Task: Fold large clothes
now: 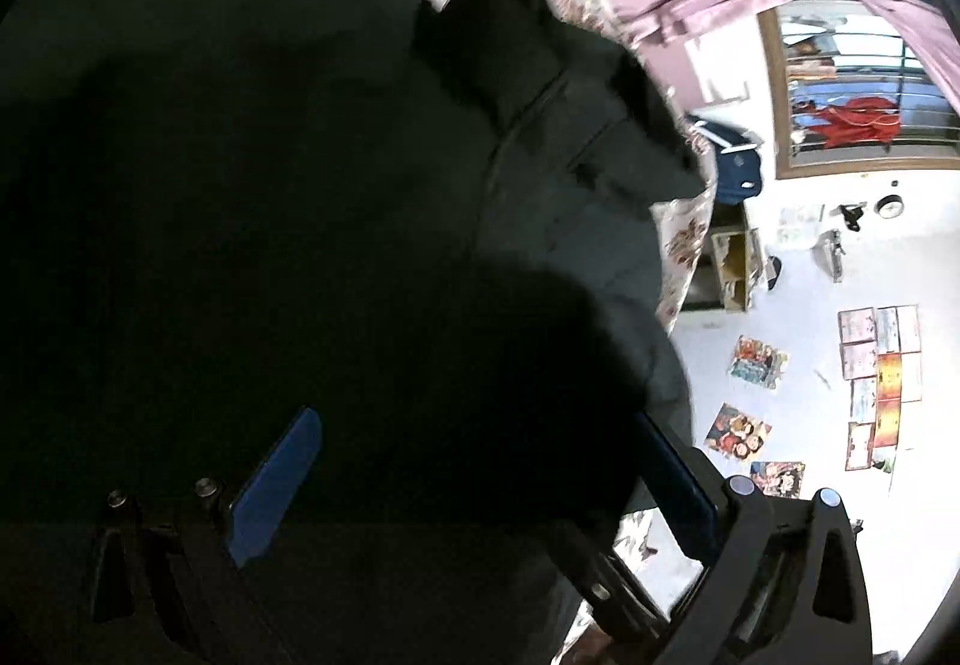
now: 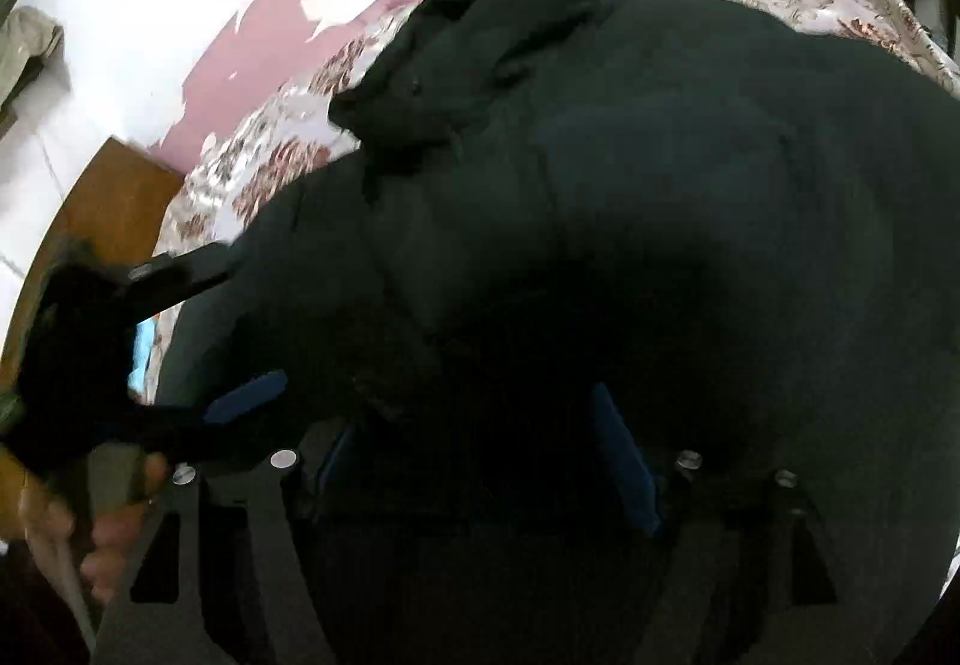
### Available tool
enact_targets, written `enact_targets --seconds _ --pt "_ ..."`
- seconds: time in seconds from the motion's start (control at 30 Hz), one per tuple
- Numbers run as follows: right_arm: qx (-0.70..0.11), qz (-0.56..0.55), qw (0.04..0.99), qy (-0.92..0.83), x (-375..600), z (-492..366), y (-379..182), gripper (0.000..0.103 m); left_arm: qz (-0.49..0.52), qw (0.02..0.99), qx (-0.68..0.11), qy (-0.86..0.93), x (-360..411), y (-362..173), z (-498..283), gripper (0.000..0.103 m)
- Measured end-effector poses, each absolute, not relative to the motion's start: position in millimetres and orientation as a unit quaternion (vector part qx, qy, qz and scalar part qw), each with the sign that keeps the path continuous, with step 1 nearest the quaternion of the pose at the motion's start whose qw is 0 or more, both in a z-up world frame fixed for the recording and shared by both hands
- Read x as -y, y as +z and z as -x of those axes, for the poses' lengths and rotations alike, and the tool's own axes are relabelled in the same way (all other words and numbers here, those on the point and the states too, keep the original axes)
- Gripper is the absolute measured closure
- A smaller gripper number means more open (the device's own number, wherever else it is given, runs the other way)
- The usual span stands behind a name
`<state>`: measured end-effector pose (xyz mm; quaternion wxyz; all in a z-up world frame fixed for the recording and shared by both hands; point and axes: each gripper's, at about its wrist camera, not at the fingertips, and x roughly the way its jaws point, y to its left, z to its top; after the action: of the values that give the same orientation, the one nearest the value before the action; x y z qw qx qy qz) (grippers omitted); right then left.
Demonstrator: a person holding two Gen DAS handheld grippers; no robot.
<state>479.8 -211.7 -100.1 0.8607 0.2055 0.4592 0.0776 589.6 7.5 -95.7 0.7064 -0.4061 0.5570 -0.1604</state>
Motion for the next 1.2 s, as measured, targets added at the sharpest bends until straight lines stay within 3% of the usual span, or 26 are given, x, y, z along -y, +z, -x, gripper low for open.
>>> enact_targets --seconds 0.3,0.8,1.2 --pt "-0.467 -0.141 0.871 0.056 253.5 -429.4 -86.3 0.03 0.421 0.681 -0.569 -0.188 30.3 -117.4 -581.8 0.001" --pt "-0.462 -0.19 0.866 0.0 320.4 -411.6 -94.1 0.03 0.459 0.685 -0.529 -0.202 24.4 -93.7 -550.9 0.0" --pt "-0.437 -0.177 0.882 -0.006 334.9 -427.6 -83.3 0.03 0.357 0.711 -0.597 -0.103 42.8 -134.1 -585.9 0.001"
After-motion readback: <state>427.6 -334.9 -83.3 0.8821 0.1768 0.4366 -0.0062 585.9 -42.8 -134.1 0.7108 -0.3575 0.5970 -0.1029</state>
